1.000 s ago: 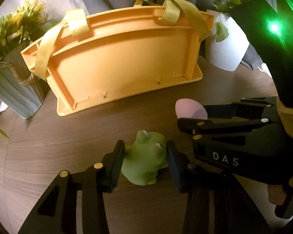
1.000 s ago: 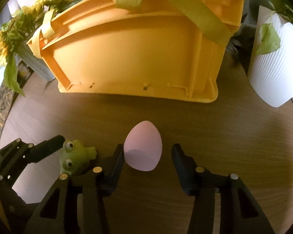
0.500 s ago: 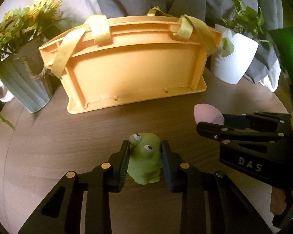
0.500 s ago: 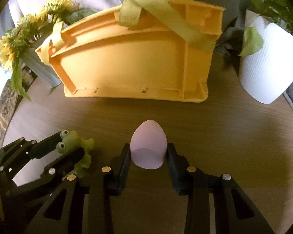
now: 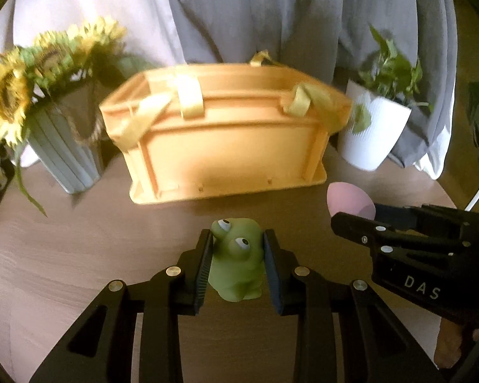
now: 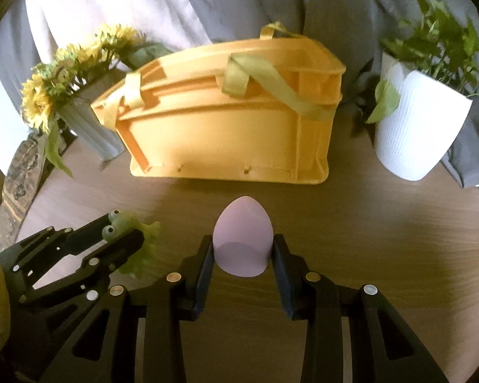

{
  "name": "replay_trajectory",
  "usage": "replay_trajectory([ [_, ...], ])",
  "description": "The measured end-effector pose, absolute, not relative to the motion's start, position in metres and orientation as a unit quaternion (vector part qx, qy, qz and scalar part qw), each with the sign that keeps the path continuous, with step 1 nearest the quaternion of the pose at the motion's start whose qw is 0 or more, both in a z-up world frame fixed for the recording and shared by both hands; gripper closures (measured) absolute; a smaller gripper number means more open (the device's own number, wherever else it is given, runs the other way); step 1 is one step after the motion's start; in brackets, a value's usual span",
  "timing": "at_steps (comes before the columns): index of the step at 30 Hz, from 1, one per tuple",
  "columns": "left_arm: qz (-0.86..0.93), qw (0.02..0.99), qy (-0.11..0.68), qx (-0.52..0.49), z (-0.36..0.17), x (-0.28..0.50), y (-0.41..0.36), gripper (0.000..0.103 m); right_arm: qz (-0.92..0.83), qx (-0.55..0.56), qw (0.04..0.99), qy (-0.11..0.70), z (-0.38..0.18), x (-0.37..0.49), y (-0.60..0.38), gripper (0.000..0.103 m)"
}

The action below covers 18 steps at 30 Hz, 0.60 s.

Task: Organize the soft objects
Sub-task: 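Lift the frog toy and pink sponge with both tools over the crate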

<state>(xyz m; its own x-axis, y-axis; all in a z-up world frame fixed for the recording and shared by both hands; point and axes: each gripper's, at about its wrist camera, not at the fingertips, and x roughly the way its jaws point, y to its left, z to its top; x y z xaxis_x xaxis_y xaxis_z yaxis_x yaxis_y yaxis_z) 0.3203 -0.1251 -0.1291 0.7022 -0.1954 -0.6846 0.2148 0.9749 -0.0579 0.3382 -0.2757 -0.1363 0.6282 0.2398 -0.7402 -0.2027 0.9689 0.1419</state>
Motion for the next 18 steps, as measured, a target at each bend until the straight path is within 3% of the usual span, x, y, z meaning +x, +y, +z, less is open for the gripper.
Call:
replay_trajectory([
  [18, -0.098, 0.961, 0.260, 0.005, -0.049, 0.303, -0.117, 0.072, 0.120, 0.027, 0.944, 0.307, -0.061, 0.310, -0.275, 0.066],
])
